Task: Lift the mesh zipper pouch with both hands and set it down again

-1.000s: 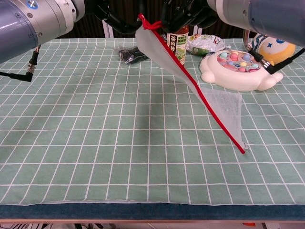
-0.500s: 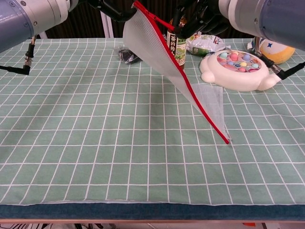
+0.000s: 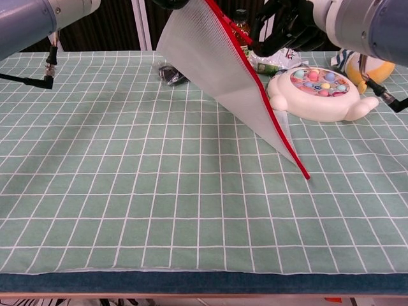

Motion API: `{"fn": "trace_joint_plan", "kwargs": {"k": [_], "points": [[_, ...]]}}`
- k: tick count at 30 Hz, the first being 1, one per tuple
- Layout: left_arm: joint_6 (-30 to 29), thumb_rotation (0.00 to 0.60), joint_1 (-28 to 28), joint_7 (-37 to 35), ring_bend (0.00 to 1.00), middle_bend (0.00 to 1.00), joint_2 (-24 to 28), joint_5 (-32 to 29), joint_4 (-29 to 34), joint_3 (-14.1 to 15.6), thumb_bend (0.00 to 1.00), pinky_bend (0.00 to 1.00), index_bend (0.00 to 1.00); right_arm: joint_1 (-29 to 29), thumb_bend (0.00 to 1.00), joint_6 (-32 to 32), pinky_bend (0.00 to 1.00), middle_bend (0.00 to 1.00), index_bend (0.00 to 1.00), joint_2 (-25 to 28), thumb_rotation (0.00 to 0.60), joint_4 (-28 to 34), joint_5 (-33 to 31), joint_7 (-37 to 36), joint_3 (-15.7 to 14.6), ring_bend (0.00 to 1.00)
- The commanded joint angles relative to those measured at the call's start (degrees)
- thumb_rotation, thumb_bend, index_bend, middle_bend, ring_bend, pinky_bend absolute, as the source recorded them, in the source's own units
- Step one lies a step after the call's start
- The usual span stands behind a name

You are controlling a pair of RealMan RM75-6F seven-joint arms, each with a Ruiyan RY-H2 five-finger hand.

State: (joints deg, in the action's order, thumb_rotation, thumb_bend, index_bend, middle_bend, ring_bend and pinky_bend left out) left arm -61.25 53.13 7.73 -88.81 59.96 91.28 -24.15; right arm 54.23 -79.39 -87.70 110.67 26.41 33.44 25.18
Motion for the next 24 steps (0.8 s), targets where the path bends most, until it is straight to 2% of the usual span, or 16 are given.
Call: {"fn": "trace_joint_plan", "kwargs": {"k": [1,12,24], "points": [[-0.31,0.600,0.09,0.09,0.00,0.13,0.20,-0.29,0.50,-0.42,0.43,0.04,0.62,-0.46,0.58,0.14,1.00,1.00,0.62,0.46,0.600,-0.16,-0.19,-0.20,-0.02,1.00],[-1.66,0.600,-0.61,0.44,0.00,0.13,2.02,-0.12,2.58,-0.79,0.43,0.04,0.62,-2.56,0.58,0.74,1.00,1.00,0.62,3.27,0.600,-0.61,-0.51,-1.19,0.08,1.00],[-2.70,0.600,-2.81,-1.42,0.00,0.13,5.02,1.74,5.29,0.17,0.43,0.04,0.62,-6.01,0.58,1.70,1.00,1.00,0.62,8.11,0.600,-1.31,-1.10,-3.40,0.54,1.00]]}}
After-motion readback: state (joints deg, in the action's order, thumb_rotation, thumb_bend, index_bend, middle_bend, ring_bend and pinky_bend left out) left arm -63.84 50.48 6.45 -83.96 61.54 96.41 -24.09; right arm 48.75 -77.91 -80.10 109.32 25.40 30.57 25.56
